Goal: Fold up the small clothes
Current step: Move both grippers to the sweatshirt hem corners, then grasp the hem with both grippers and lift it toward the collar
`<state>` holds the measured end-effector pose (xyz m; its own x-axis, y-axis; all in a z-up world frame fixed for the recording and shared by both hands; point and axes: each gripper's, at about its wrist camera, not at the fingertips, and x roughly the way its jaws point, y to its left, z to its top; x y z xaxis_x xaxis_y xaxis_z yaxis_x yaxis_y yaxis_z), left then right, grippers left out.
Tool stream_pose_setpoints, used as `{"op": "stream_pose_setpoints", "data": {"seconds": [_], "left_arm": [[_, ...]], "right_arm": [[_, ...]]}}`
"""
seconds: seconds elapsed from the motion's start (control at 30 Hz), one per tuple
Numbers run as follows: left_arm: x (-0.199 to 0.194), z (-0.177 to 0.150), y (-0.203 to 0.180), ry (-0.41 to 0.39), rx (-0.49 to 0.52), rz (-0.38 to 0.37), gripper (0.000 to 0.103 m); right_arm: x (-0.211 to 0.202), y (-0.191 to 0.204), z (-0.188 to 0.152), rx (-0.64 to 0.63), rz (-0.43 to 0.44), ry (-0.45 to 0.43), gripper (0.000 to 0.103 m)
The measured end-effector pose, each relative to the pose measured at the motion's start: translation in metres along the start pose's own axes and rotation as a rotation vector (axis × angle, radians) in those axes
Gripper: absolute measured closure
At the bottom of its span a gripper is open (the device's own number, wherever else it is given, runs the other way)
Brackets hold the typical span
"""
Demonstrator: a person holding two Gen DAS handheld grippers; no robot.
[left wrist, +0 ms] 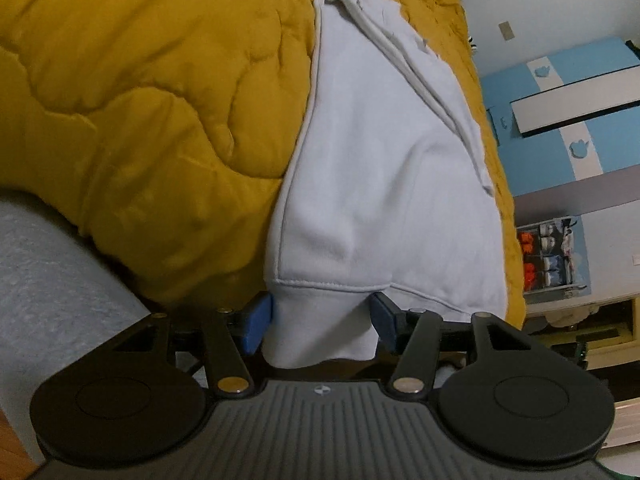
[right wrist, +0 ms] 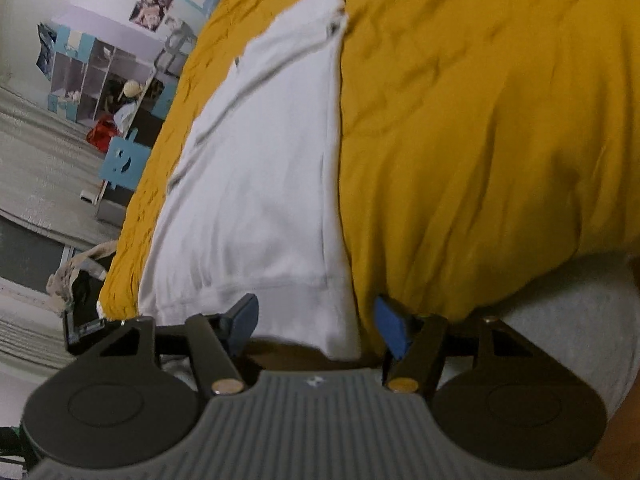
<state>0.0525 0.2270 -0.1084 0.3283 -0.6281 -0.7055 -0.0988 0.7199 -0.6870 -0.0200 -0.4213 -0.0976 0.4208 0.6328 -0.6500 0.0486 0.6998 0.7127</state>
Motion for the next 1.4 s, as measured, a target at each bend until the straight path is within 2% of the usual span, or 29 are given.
{"op": "stream_pose_setpoints", "data": {"seconds": [0.1, 0.17, 0.23, 0.27, 0.33, 0.37, 0.4, 0.43, 0.6, 0.67, 0.73, 0.77, 0.8, 0.9, 0.93, 0.97, 1.07, 1.2, 1.4], "left_arm": [[0.006, 0.0, -0.008, 0.012, 0.019, 0.021, 0.04], [0.009, -0.001, -0.016, 0.024, 0.046, 0.029, 0.04], [0.013, -0.001, -0.022, 0.06, 0.091, 0.063, 0.048], [0.014, -0.001, -0.025, 0.064, 0.109, 0.078, 0.051], [0.018, -0.001, -0.03, 0.073, 0.126, 0.111, 0.073], [0.019, -0.001, -0.032, 0.086, 0.134, 0.131, 0.081], [0.022, -0.003, -0.034, 0.101, 0.148, 0.164, 0.099], [0.024, -0.004, -0.035, 0.109, 0.168, 0.194, 0.099], [0.025, -0.006, -0.054, 0.113, 0.246, 0.254, 0.099], [0.026, -0.005, -0.057, 0.114, 0.255, 0.259, 0.099], [0.028, -0.003, -0.058, 0.12, 0.257, 0.265, 0.099], [0.027, -0.003, -0.056, 0.122, 0.256, 0.267, 0.098], [0.027, -0.001, -0.055, 0.123, 0.251, 0.267, 0.096], [0.03, 0.002, -0.056, 0.124, 0.226, 0.262, 0.094], [0.03, 0.0, -0.055, 0.121, 0.225, 0.263, 0.097], [0.03, -0.002, -0.056, 0.118, 0.234, 0.267, 0.099], [0.026, -0.003, -0.059, 0.12, 0.231, 0.255, 0.1], [0.003, 0.008, -0.053, 0.116, 0.142, 0.151, 0.1], [-0.029, 0.021, -0.059, 0.067, 0.094, 0.048, 0.1]], "right_arm": [[0.014, 0.001, -0.005, -0.005, 0.033, 0.022, 0.041], [0.02, 0.0, -0.008, 0.004, 0.056, 0.01, 0.046], [0.023, -0.004, -0.011, 0.013, 0.041, -0.014, 0.063], [0.025, -0.007, -0.011, 0.022, 0.029, -0.023, 0.068], [0.026, -0.013, -0.012, 0.036, 0.021, -0.035, 0.085], [0.026, -0.015, -0.012, 0.039, 0.015, -0.04, 0.089], [0.024, -0.017, -0.014, 0.045, 0.012, -0.043, 0.093], [0.022, -0.018, -0.016, 0.05, 0.018, -0.046, 0.095], [0.017, -0.01, -0.021, 0.003, 0.064, -0.076, 0.099], [0.017, -0.006, -0.021, -0.015, 0.066, -0.077, 0.089], [0.022, -0.006, -0.018, -0.007, 0.068, -0.062, 0.061], [0.026, -0.008, -0.017, -0.001, 0.072, -0.057, 0.061], [0.03, -0.009, -0.015, 0.007, 0.078, -0.052, 0.062], [0.042, -0.011, -0.01, 0.03, 0.062, -0.056, 0.086], [0.045, -0.013, -0.008, 0.052, 0.047, -0.056, 0.093], [0.047, -0.017, -0.007, 0.074, 0.039, -0.051, 0.095], [0.047, -0.012, -0.008, 0.037, 0.04, -0.049, 0.098], [0.036, 0.004, -0.007, -0.017, 0.039, -0.066, 0.1], [0.015, 0.028, 0.0, -0.06, 0.147, -0.154, 0.1]]}}
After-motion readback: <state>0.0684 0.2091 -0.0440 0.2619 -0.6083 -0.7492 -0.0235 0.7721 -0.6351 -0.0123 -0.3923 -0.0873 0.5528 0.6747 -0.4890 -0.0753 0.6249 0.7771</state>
